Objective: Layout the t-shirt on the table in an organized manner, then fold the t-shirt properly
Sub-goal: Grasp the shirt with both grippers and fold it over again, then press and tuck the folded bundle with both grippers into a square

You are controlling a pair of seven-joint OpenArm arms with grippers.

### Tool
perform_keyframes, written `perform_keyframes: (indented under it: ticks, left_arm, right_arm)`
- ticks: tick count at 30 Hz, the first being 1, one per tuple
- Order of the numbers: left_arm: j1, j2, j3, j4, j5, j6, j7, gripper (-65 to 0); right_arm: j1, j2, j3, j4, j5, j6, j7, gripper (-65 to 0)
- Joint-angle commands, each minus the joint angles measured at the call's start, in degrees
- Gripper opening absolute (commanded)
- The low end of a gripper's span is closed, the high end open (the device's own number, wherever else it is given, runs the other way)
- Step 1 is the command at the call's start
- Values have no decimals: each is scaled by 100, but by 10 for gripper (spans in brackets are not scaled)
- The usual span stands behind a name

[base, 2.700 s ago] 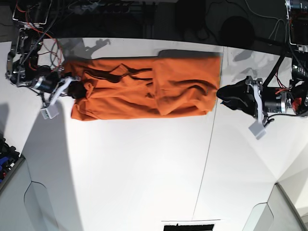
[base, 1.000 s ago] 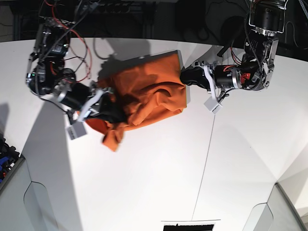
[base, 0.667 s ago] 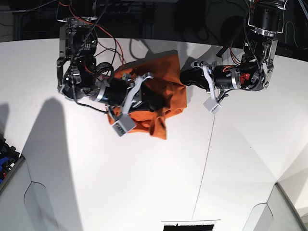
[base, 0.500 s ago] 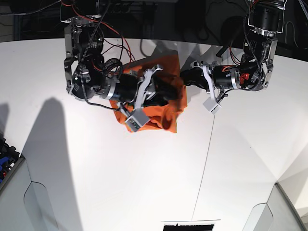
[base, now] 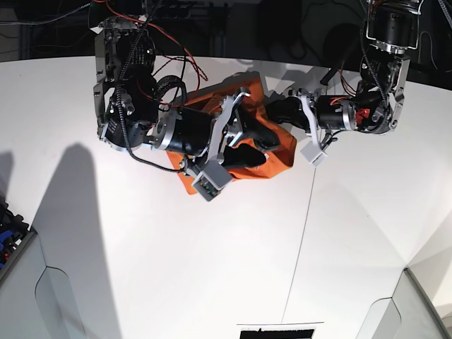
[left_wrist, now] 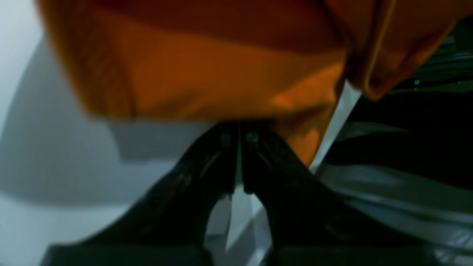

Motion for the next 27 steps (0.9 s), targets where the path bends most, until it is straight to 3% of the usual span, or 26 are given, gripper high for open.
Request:
perform_keyframes:
  ticks: [1,5,6,9,18,22,27]
  left_arm:
    - [-11,-125,-61,-4,129,62,221,-618]
    - [-11,-280,-111,-4,44,62,284,-618]
    - [-11,-321,-111,-4,44,62,284,-618]
    - [4,-494,-111,-4,-87,62,284,-618]
    - [7,-765,-111,-4,-675,62,323,-618]
    - [2,-767,-111,-4,-791,62,326,-618]
    - [0,-774,-114,-2,-791,62,326,-618]
  right_arm:
    - [90,-22,28,140,92,57,155,-410]
    - [94,-20,166,232,-310,4,428,-414]
    - [94,-20,229,232,-542,-57,568,-441]
    - [94,-17,507,229,-1082,-144,791,-650]
    - [-35,160,1408,-92,-1180,-328,754,-650]
    - [-251,157,1174,-887,-752,-24,730,-650]
    - [-459,160,448,-1215,-76,37,428,-650]
